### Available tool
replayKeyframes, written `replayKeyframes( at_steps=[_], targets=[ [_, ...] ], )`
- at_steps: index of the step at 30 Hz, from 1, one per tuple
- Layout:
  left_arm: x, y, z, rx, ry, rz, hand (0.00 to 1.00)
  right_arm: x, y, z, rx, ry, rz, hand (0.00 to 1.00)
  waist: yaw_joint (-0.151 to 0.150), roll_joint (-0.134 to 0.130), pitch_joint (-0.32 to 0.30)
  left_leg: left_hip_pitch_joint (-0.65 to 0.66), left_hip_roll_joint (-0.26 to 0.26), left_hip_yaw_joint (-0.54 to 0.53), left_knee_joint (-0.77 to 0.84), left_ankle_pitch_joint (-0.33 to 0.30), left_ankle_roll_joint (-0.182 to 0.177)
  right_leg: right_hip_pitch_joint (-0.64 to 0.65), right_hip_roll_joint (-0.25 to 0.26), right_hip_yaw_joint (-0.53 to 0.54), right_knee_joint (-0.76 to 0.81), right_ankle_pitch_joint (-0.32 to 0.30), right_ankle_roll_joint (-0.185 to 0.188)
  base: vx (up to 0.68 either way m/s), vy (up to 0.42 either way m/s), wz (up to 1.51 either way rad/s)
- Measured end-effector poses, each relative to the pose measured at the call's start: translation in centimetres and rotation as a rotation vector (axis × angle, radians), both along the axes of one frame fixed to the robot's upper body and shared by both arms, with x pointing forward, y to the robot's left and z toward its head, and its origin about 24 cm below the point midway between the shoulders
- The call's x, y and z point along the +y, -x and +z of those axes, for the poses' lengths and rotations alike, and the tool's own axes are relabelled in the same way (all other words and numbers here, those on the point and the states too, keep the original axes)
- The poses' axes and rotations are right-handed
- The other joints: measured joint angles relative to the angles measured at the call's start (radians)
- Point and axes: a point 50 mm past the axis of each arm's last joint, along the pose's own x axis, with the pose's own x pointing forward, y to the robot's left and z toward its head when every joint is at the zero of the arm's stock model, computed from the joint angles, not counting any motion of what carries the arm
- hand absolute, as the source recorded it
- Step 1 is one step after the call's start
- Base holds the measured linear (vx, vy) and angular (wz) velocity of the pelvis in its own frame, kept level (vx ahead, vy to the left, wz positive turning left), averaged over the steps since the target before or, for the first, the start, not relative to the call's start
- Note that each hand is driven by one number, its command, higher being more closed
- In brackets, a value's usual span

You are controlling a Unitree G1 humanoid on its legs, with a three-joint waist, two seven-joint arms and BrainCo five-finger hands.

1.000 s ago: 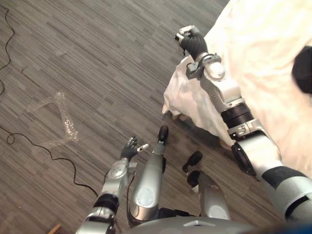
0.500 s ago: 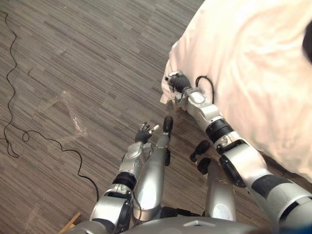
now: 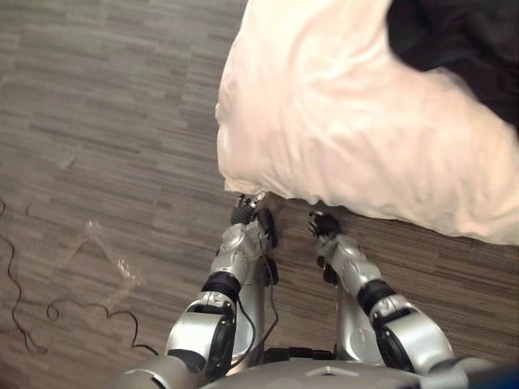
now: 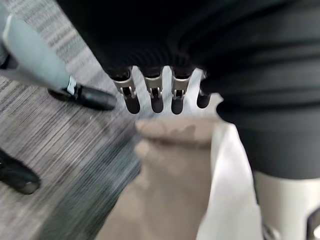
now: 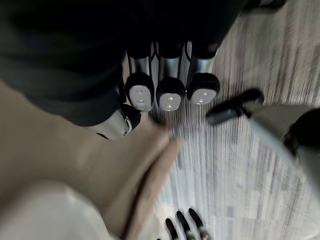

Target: Tidy the bed and pick cloth on bed and put in laundry

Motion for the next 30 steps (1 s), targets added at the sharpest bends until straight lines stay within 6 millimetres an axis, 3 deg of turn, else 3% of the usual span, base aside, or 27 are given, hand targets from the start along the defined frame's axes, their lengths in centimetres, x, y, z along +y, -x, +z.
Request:
replayKeyframes(
  at_steps=[3, 4, 5, 7, 10, 13, 19, 20, 23, 26, 30],
  targets=[
    [1.1, 1.2, -1.2, 0.035, -0.040, -0.011, 0.00, -3.9, 2.3, -1.7, 0.027, -0.016, -0.132, 1.00, -0.027, 0.000, -0.001, 0.057, 0.007, 0.028, -0.019, -0.008, -0.004, 0.048, 0.024, 0.036, -0.055, 0.023, 0.008, 0.06, 0.016, -0.43],
    [2.0, 1.9, -1.9, 0.056, -0.073, -0.020, 0.00, -5.9, 3.6, -2.4, 0.040, -0.003, -0.195, 1.00, -0.033, -0.001, -0.001, 0.089, 0.008, 0.039, -0.031, -0.011, -0.005, 0.080, 0.037, 0.050, -0.086, 0.039, 0.011, 0.09, 0.027, -0.50],
    [2.5, 2.3, -2.3, 0.069, -0.084, -0.019, 0.00, -6.6, 4.3, -2.7, 0.047, 0.003, -0.218, 1.00, -0.037, -0.002, -0.001, 0.108, 0.007, 0.047, -0.037, -0.012, -0.006, 0.098, 0.041, 0.054, -0.099, 0.043, 0.013, 0.12, 0.032, -0.40],
    [4.7, 4.4, -4.0, 0.145, -0.130, -0.013, 0.00, -9.7, 6.7, -3.6, 0.052, 0.027, -0.299, 1.00, -0.069, -0.008, -0.030, 0.170, 0.004, 0.054, -0.055, -0.015, -0.010, 0.168, 0.055, 0.062, -0.148, 0.058, 0.029, 0.12, 0.018, -0.24],
    [6.9, 7.6, -6.1, 0.269, -0.159, -0.035, 0.00, -12.0, 8.6, -3.5, 0.000, 0.013, -0.355, 1.00, -0.080, -0.011, -0.134, 0.237, 0.003, 0.080, -0.097, -0.019, -0.015, 0.228, 0.072, 0.099, -0.221, 0.085, 0.047, 0.15, 0.030, -0.39],
    [7.7, 9.8, -7.2, 0.353, -0.164, -0.073, 0.00, -12.7, 8.7, -1.8, -0.133, -0.017, -0.339, 1.00, -0.091, -0.012, -0.198, 0.296, -0.003, 0.083, -0.111, -0.037, -0.019, 0.298, 0.075, 0.111, -0.278, 0.101, 0.046, 0.09, 0.049, -0.22],
    [8.0, 15.8, -10.0, 0.594, -0.164, -0.192, 0.00, -10.5, 6.5, 4.4, -0.500, -0.162, -0.210, 1.00, -0.104, -0.024, -0.273, 0.363, -0.013, 0.095, -0.113, -0.069, -0.015, 0.369, 0.064, 0.136, -0.336, 0.113, 0.060, 0.01, 0.057, -0.13],
    [8.1, 17.8, -10.6, 0.656, -0.160, -0.204, 0.00, -9.1, 6.0, 5.9, -0.563, -0.212, -0.144, 1.00, -0.103, -0.028, -0.285, 0.382, -0.016, 0.100, -0.113, -0.077, -0.017, 0.392, 0.062, 0.137, -0.352, 0.118, 0.062, 0.02, 0.056, -0.14],
    [8.0, 20.5, -11.4, 0.732, -0.138, -0.194, 0.00, -5.7, 5.4, 7.5, -0.596, -0.330, 0.018, 1.00, -0.100, -0.034, -0.313, 0.402, -0.023, 0.097, -0.115, -0.088, -0.021, 0.422, 0.056, 0.136, -0.370, 0.123, 0.066, 0.03, 0.038, 0.00],
    [7.9, 20.9, -11.5, 0.736, -0.147, -0.194, 0.00, -2.2, 5.5, 7.2, -0.533, -0.448, 0.175, 1.00, -0.073, -0.030, -0.333, 0.414, -0.032, 0.078, -0.117, -0.091, -0.017, 0.451, 0.049, 0.123, -0.388, 0.132, 0.066, 0.02, 0.030, 0.14],
    [7.1, 20.5, -11.5, 0.704, -0.163, -0.211, 0.00, 2.2, 4.8, 7.7, -0.487, -0.587, 0.298, 1.00, -0.069, -0.024, -0.336, 0.415, -0.045, 0.042, -0.118, -0.084, -0.004, 0.476, 0.036, 0.085, -0.398, 0.135, 0.070, 0.03, 0.026, 0.28]
  ],
)
